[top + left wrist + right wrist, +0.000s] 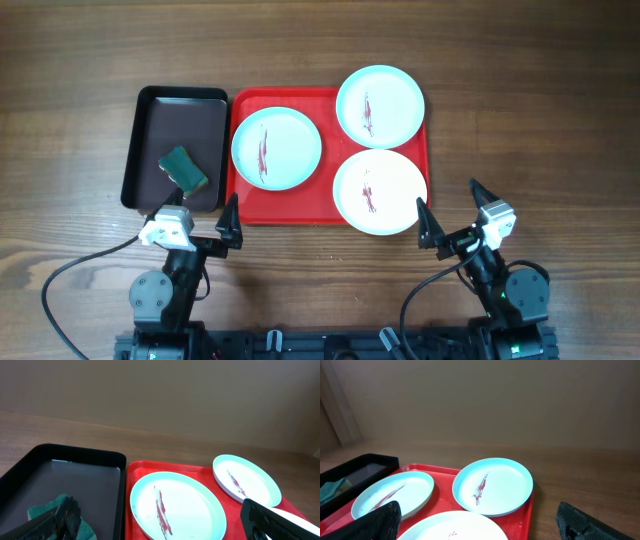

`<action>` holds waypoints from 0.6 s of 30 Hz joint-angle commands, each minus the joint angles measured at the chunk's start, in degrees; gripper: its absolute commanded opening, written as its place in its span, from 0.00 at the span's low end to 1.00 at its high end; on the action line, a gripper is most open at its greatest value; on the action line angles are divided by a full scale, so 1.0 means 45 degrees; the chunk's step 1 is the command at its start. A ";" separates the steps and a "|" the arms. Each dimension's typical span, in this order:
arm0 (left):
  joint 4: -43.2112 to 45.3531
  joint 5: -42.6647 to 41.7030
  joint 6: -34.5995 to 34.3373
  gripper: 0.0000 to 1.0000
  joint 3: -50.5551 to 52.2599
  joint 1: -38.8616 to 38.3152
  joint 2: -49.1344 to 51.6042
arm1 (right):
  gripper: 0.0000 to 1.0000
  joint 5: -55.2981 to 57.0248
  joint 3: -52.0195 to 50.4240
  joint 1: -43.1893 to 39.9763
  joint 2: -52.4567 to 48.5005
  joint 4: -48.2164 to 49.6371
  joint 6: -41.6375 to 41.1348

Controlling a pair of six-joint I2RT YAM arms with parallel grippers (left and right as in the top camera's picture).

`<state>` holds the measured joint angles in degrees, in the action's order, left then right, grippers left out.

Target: Clean dirty plates on tray and stack at the side

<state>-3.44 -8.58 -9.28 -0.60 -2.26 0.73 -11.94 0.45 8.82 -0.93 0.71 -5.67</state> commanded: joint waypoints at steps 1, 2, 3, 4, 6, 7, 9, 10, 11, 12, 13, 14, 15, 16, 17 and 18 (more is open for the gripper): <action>-0.0058 0.0126 -0.0073 1.00 0.0063 -0.0029 -0.0063 | 1.00 0.0063 -0.0034 0.0049 0.0063 0.0034 0.0228; -0.0053 0.0126 -0.0073 1.00 0.0063 -0.0029 -0.0063 | 1.00 0.0063 -0.0034 0.0049 0.0063 0.0034 0.0228; -0.0053 0.0126 -0.0073 1.00 0.0063 -0.0029 -0.0063 | 1.00 0.0063 -0.0034 0.0049 0.0063 0.0034 0.0223; -0.0053 0.0126 -0.0073 1.00 0.0058 -0.0034 -0.0063 | 1.00 0.0063 -0.0034 0.0049 0.0063 0.0034 0.0228; -0.0058 0.0126 -0.0073 1.00 0.0058 -0.0029 -0.0063 | 1.00 0.0063 -0.0034 0.0049 0.0063 0.0034 0.0228; -0.0058 0.0126 -0.0073 1.00 0.0058 -0.0029 -0.0063 | 1.00 0.0063 -0.0034 0.0049 0.0063 0.0034 0.0223; -0.0058 0.0126 -0.0073 1.00 0.0063 -0.0029 -0.0063 | 1.00 0.0063 -0.0034 0.0049 0.0063 0.0034 0.0228; -0.0053 0.0126 -0.0073 1.00 0.0058 -0.0029 -0.0063 | 0.99 0.0063 -0.0034 0.0049 0.0063 0.0034 0.0223; -0.0053 0.0126 -0.0073 1.00 0.0058 -0.0029 -0.0063 | 1.00 0.0063 -0.0034 0.0049 0.0063 0.0034 0.0228; -0.0058 0.0126 -0.0073 1.00 0.0058 -0.0034 -0.0063 | 1.00 0.0063 -0.0034 0.0049 0.0063 0.0034 0.0228; -0.0058 0.0126 -0.0073 1.00 0.0058 -0.0029 -0.0063 | 1.00 0.0063 -0.0034 0.0049 0.0063 0.0034 0.0228; -0.0058 0.0126 -0.0073 1.00 0.0063 -0.0029 -0.0063 | 1.00 0.0063 -0.0034 0.0049 0.0063 0.0029 0.0223; -0.0058 0.0126 -0.0073 1.00 0.0058 -0.0029 -0.0063 | 1.00 0.0063 -0.0034 0.0049 0.0063 0.0034 0.0228; -0.0058 0.0126 -0.0073 1.00 0.0058 -0.0029 -0.0063 | 0.99 0.0063 -0.0034 0.0049 0.0063 0.0034 0.0223; -0.0058 0.0126 -0.0073 1.00 0.0063 -0.0029 -0.0063 | 1.00 0.0063 -0.0034 0.0049 0.0063 0.0034 0.0228; -0.0058 0.0126 -0.0073 1.00 0.0058 -0.0029 -0.0063 | 1.00 0.0063 -0.0034 0.0049 0.0063 0.0034 0.0228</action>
